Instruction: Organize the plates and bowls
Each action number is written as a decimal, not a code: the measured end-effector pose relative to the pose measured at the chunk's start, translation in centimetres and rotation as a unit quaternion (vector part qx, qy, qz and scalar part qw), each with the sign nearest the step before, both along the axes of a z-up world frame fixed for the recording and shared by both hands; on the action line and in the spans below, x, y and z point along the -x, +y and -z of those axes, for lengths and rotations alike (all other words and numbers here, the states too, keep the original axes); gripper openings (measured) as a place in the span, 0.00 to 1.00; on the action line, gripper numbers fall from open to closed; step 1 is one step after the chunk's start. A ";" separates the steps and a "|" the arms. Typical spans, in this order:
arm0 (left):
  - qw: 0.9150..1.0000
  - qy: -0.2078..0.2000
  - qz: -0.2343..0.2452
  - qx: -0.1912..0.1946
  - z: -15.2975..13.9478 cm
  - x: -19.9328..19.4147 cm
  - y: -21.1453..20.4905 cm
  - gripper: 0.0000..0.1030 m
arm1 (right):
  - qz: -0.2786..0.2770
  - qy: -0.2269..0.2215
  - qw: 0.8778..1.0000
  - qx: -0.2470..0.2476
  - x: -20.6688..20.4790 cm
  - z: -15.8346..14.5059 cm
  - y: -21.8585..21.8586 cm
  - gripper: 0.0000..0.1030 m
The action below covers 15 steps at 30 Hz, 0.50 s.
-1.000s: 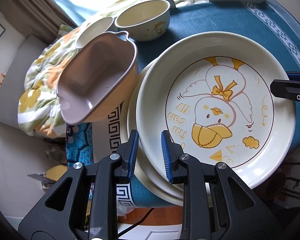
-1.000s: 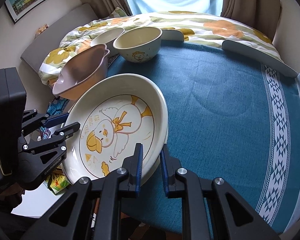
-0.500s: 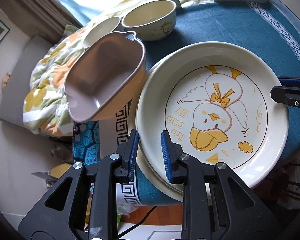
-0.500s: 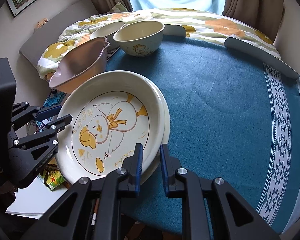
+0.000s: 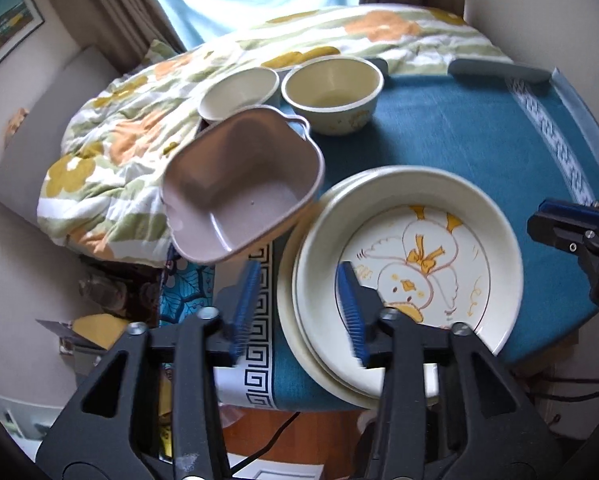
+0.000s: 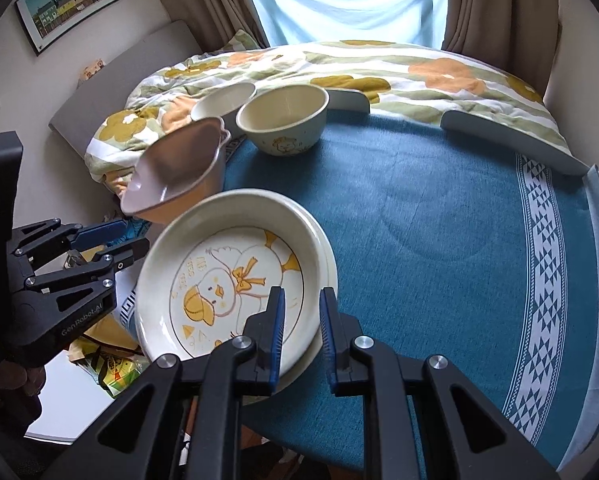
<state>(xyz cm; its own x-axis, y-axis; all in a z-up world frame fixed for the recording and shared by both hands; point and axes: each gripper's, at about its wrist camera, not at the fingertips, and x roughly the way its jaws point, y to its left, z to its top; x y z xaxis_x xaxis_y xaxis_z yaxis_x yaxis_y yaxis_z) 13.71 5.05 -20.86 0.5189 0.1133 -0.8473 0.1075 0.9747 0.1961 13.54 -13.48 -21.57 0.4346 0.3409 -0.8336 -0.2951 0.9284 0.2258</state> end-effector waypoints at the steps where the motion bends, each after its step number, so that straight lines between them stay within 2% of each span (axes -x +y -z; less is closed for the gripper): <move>1: 1.000 -0.019 -0.011 0.006 -1.2 0.1 0.4 0.81 | 0.001 -0.006 1.000 -0.007 -0.1 -0.7 -0.3 0.21; 2: 0.999 -0.040 -0.019 0.010 -2.4 0.3 0.7 0.99 | 0.002 -0.012 1.000 -0.013 -0.3 -1.4 -0.5 0.43; 3: 0.997 -0.065 -0.025 0.017 -3.6 0.6 1.0 1.00 | 0.002 -0.017 1.000 -0.022 -0.4 -2.1 -0.8 0.74; 4: 0.996 -0.080 -0.031 0.025 -4.6 0.9 1.3 1.00 | 0.001 -0.024 0.999 -0.034 -0.5 -2.9 -1.1 0.86; 5: 0.995 -0.082 -0.038 0.032 -5.3 0.9 1.8 1.00 | -0.002 -0.034 0.998 -0.048 -0.6 -3.6 -1.4 0.93; 8: 0.992 -0.071 -0.073 0.068 -6.4 0.4 3.6 1.00 | -0.020 -0.061 0.996 -0.054 -1.4 -5.5 -1.3 0.93; 11: 0.986 -0.056 -0.114 0.106 -6.5 0.1 6.0 1.00 | -0.057 -0.056 0.997 -0.025 -3.2 -6.5 0.0 0.93; 15: 0.978 -0.038 -0.148 0.144 -5.9 -0.4 9.3 1.00 | -0.071 -0.068 0.995 -0.027 -5.2 -7.3 1.7 0.93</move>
